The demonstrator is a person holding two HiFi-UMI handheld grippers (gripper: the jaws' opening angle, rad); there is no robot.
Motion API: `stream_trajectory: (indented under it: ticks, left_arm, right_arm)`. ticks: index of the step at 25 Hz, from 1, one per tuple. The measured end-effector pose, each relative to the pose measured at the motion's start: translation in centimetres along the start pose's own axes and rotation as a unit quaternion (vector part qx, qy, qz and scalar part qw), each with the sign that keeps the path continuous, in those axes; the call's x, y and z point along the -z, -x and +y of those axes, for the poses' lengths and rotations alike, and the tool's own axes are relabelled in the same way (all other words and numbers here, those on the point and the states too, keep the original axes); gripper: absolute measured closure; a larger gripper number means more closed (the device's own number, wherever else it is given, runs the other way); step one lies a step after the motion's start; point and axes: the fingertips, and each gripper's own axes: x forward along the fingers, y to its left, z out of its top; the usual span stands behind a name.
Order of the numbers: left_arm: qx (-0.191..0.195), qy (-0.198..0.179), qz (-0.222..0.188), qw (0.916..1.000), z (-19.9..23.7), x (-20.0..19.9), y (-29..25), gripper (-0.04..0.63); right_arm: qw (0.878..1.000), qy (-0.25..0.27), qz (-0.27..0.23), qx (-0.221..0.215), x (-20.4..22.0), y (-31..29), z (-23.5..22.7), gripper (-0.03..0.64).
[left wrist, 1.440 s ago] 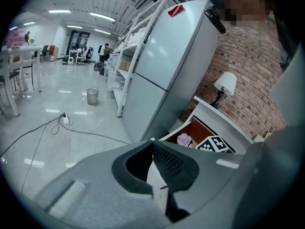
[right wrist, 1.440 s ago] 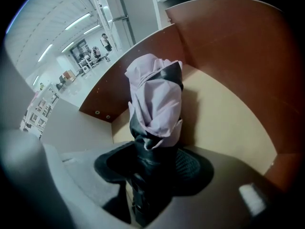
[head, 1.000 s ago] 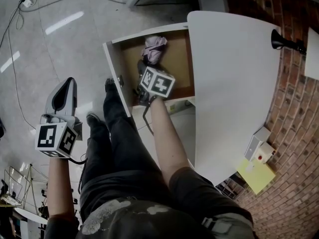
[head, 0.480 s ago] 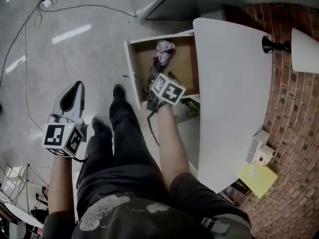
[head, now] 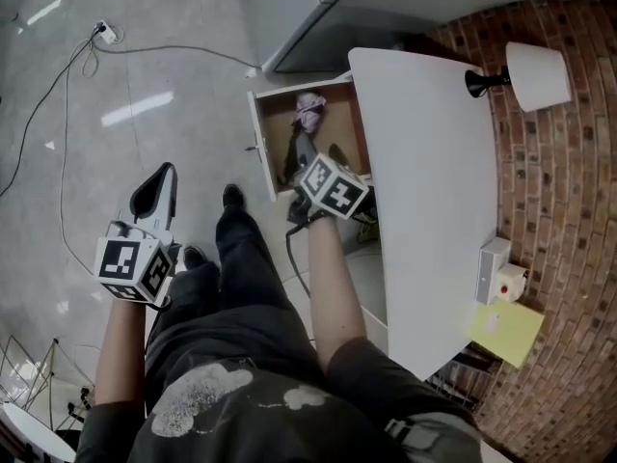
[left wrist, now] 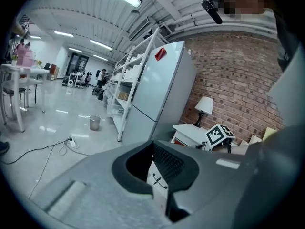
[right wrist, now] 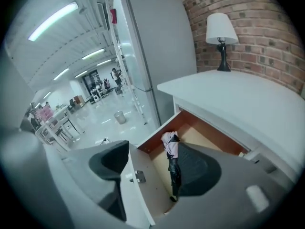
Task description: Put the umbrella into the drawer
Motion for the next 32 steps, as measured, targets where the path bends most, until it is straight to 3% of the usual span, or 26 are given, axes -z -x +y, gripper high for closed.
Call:
stream_trajectory:
  ticks: [4, 7, 12, 16, 21, 32]
  left_arm:
    - [0.022, -0.019, -0.022, 0.9993, -1.9, -1.3, 2.5, 0.584]
    - [0.032, -0.026, -0.04, 0.9984, -2.8, -2.4, 4.6, 0.584]
    - [0.046, -0.036, -0.047, 0.9972, -3.9, -3.0, 7.4, 0.584]
    - [0.06, -0.036, -0.051, 0.9963, -5.2, -3.2, 8.5, 0.584]
    - [0.07, -0.045, -0.059, 0.9948, -6.9, -4.4, 9.8, 0.584]
    - [0.019, -0.062, -0.1, 0.9929, -8.8, -7.2, 13.8, 0.584]
  right_arm:
    - [1.0, -0.011, -0.028, -0.004, -0.6, 4.1, 0.8, 0.321]
    - [0.999, -0.03, -0.045, -0.006, -0.4, 7.5, 1.4, 0.482]
    - [0.998, -0.039, -0.05, -0.023, 1.0, 12.3, 3.7, 0.608]
    - [0.997, -0.022, -0.055, -0.043, 1.2, 15.8, 5.3, 0.611]
    - [0.993, 0.045, -0.079, -0.079, -0.7, 19.3, 7.7, 0.612]
    - [0.98, 0.108, -0.093, -0.139, -3.1, 22.7, 8.9, 0.612]
